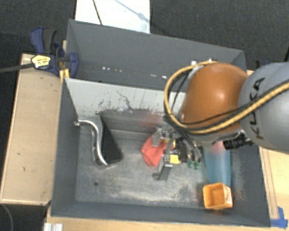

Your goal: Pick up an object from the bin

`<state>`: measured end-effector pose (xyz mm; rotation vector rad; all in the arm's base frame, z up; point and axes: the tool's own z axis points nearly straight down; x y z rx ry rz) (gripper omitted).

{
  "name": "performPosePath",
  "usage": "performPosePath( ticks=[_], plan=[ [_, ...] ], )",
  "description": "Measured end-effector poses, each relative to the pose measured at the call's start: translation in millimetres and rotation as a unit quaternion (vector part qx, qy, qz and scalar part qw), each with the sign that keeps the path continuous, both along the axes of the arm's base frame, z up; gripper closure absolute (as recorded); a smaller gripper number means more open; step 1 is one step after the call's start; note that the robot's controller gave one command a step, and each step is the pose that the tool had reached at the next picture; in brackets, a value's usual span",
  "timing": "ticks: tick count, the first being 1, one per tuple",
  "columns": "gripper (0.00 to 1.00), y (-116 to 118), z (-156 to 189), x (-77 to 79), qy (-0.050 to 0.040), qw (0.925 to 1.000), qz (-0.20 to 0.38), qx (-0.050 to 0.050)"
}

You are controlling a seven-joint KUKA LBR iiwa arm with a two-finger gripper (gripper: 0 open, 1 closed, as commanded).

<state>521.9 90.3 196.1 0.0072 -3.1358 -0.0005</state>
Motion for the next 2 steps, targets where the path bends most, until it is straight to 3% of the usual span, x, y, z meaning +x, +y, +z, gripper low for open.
performPosePath(
  ticks=[1,2],
  plan=[
    [0.0,-0.6,4.5,1.7,-0.0042,1.0,-0.002,0.0],
    [0.0,-9.8,-59.8,35.6,-0.0068,0.9992,0.04,0.0]
  ],
)
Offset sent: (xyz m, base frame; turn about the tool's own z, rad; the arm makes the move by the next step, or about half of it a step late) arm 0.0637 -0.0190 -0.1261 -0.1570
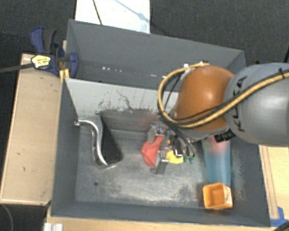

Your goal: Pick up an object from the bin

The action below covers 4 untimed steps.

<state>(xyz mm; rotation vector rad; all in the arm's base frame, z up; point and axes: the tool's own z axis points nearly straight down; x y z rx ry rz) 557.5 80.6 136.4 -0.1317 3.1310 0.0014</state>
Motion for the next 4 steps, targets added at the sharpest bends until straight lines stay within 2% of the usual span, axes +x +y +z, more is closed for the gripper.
performPosePath(
  ticks=[1,2,3,4],
  plan=[
    [0.0,-59.0,10.7,-2.0,0.0032,0.9975,-0.071,0.0],
    [0.0,-30.9,-3.5,20.8,0.0007,0.9959,0.091,-0.001],
    [0.0,-60.0,-38.3,18.4,0.0022,0.9991,0.043,0.0],
    [1.0,-24.1,-59.4,32.4,0.0006,0.967,0.255,-0.002]
  ],
)
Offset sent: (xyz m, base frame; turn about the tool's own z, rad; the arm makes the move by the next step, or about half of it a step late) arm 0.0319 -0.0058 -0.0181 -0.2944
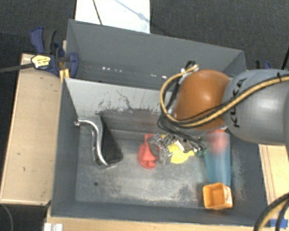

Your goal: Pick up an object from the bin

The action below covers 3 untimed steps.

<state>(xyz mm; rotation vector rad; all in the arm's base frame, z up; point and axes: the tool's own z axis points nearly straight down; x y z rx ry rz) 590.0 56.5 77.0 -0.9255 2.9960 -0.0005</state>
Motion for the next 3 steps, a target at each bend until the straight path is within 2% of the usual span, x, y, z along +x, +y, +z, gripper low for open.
performPosePath(
  ticks=[1,2,3],
  plan=[
    [1.0,5.4,-2.7,1.8,-0.0004,0.9993,0.038,0.0],
    [1.0,7.6,-1.4,1.0,0.0008,0.999,0.044,0.001],
    [1.0,6.1,16.1,-1.7,0.0065,0.9996,0.027,0.0]
  ],
)
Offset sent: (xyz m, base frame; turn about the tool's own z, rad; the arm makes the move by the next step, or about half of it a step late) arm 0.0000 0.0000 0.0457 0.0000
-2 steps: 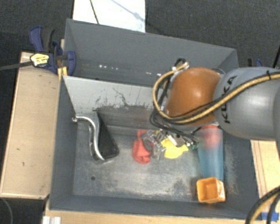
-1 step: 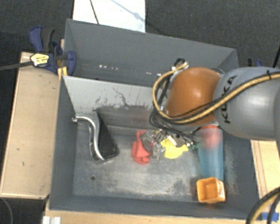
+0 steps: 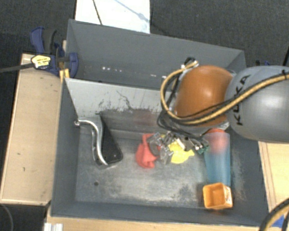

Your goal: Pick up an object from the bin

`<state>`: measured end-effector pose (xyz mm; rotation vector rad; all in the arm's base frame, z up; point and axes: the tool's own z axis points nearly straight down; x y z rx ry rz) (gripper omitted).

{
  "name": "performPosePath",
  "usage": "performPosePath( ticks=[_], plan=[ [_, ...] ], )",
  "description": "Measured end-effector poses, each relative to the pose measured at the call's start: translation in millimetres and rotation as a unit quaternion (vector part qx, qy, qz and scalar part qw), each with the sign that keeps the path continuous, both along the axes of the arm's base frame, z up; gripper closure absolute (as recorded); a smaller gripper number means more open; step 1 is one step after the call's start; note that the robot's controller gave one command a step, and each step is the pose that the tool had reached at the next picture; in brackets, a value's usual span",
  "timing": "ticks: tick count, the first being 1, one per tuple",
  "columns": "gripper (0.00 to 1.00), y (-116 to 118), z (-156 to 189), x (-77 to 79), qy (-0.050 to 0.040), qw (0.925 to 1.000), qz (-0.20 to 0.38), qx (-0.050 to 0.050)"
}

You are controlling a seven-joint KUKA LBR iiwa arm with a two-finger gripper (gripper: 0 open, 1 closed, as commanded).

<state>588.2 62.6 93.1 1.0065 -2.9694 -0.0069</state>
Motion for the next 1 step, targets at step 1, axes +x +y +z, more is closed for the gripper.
performPosePath(
  ticks=[1],
  plan=[
    [1.0,-0.1,22.6,1.4,-0.0022,1.0,-0.008,0.0]
  ],
)
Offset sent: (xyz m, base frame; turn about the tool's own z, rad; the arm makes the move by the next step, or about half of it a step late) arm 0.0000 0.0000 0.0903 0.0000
